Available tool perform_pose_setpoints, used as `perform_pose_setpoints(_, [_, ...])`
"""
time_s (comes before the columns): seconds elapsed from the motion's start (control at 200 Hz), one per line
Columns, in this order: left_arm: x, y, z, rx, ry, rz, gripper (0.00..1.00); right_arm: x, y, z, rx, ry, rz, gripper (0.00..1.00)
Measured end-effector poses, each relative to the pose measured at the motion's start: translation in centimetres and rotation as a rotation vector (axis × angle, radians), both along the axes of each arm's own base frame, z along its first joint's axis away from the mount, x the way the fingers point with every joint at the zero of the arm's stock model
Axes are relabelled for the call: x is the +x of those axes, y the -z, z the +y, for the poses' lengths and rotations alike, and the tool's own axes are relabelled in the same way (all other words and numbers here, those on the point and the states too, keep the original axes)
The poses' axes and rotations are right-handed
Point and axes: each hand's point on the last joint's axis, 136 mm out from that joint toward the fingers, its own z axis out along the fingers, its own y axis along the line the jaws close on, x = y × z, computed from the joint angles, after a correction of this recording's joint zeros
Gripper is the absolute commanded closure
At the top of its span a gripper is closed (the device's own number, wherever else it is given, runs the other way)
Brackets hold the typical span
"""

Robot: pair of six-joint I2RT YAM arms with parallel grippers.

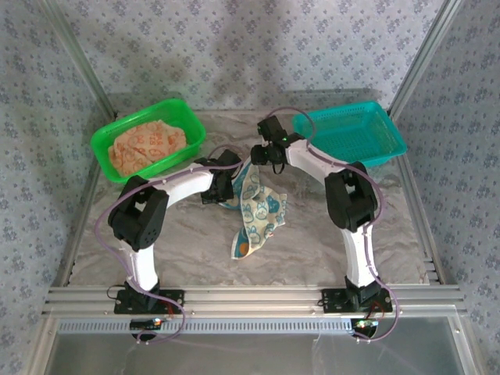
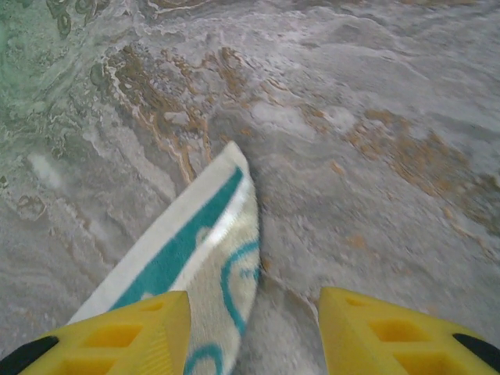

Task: Fold and stack the towels

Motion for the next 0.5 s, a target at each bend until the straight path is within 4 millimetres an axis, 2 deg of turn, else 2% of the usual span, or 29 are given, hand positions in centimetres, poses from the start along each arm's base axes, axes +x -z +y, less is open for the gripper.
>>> perform_pose_setpoints(0.24, [0.2,0.2,-0.2,-0.003,0.008,-0.005,1.0,2.5,2.6,2.0,-0.002,-0.045,0.017,0.56])
perform_pose_setpoints(0.5, [0.2,0.2,-0.2,-0.003,0.015,-0.002,1.0,3.9,5.4,2.0,-0.029,-0.058,0.041,0.55])
